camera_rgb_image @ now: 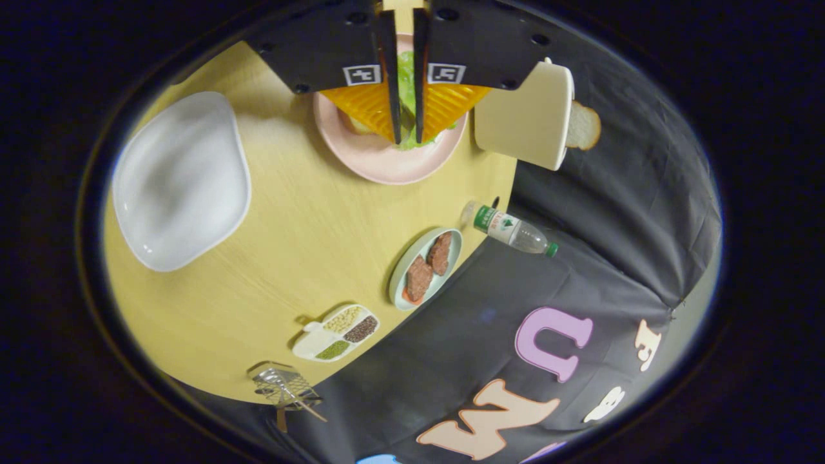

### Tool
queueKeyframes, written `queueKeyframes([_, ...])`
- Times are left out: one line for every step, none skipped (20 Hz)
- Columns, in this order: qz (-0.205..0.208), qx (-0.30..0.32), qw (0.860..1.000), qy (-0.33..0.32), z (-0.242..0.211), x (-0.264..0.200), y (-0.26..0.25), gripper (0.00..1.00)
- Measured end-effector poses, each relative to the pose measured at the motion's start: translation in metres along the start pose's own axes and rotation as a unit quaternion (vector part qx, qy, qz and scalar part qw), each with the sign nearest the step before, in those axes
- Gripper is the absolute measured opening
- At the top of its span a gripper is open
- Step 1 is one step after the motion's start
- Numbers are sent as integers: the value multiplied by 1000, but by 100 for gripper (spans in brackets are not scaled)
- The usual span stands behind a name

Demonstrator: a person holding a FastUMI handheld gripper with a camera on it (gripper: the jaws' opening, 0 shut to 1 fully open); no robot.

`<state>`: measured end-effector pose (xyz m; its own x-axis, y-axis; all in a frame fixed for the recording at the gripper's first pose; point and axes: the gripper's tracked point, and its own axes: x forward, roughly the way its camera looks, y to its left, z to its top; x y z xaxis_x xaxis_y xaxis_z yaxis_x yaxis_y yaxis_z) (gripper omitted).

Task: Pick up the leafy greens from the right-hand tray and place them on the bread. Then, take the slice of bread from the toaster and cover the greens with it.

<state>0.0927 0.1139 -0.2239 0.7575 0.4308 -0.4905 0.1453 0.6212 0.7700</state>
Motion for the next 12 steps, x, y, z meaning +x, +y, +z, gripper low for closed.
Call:
queueKeyframes([1,-1,1000,-4,1,-2,1,26])
queueKeyframes([-1,-5,1000,-8,2,-7,2,34])
queueKeyframes([-1,-7,1000,-12,4,-13,3,41])
queueKeyframes([-6,-12,1000,-18,4,-16,4,49])
queueKeyframes([-7,-15,1000,-22,5,-20,5,56])
queueKeyframes([-5,-20,999,-27,4,-26,10,64])
queueKeyframes([-6,-28,999,-30,4,-30,15,71])
queueKeyframes([-11,-41,999,-34,3,-37,17,79])
queueKeyframes([-17,-58,998,-36,3,-42,20,86])
queueKeyframes([-23,-74,996,-39,1,-49,24,94])
queueKeyframes([-26,-89,995,-41,2,-54,29,94])
queueKeyframes([-29,-103,993,-43,1,-58,34,94])
